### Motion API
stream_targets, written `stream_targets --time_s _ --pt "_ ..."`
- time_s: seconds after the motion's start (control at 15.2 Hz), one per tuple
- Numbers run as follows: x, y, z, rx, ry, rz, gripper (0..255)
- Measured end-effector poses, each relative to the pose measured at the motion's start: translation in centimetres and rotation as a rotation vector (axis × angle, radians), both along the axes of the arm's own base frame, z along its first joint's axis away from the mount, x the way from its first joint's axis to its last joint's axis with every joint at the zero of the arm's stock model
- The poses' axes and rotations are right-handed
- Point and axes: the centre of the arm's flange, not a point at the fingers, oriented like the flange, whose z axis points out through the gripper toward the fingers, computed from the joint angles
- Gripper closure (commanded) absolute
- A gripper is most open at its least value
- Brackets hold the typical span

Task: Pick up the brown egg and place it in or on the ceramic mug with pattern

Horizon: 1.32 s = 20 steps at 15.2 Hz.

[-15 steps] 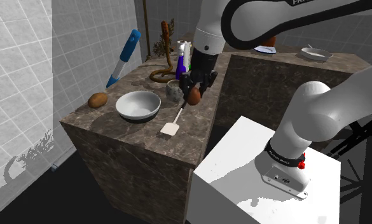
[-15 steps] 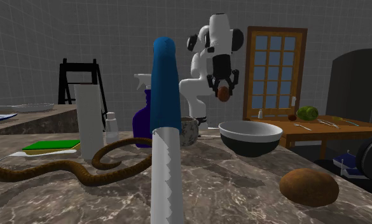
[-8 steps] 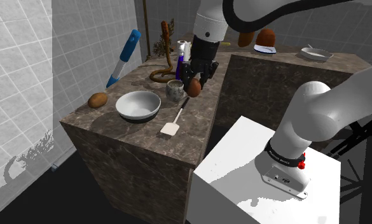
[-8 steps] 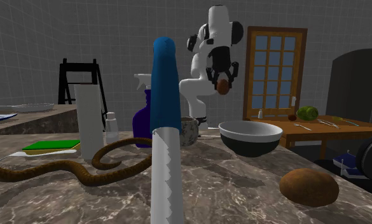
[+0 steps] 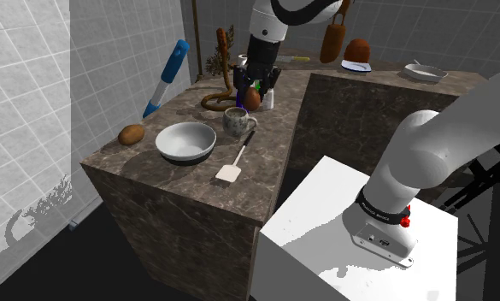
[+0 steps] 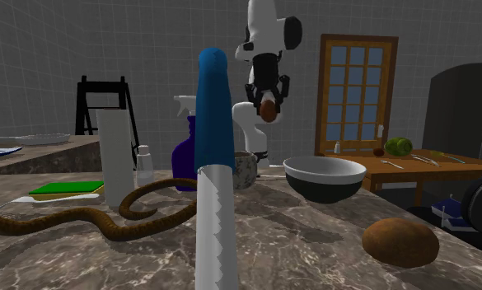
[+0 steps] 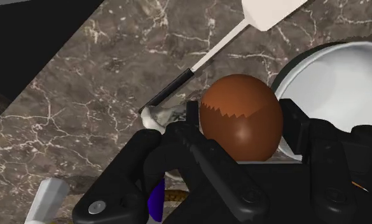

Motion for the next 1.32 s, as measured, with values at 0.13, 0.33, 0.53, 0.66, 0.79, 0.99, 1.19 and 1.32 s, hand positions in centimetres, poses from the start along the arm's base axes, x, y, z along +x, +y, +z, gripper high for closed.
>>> stream_targets --time_s 0.13,0.33,0.53,0.66,0.79,0.99,1.19,1.32 --pt "2.3 -1.6 0.0 0.000 0.000 0.000 255" --pt "5.4 -3.7 0.4 0.000 -0.001 0.000 255" --pt "8.8 -5.7 0.6 0.000 0.000 0.000 255" --pt "9.7 -6.5 -0.2 0.000 0.000 0.000 255" --pt "9.8 -6.8 -1.2 0.000 0.000 0.000 255" --pt "9.9 -6.8 -2.8 0.000 0.000 0.000 255" --pt "9.7 -6.9 -4.3 0.000 0.000 0.000 255" --pt "9.8 -6.9 -5.5 -0.001 0.000 0.000 255"
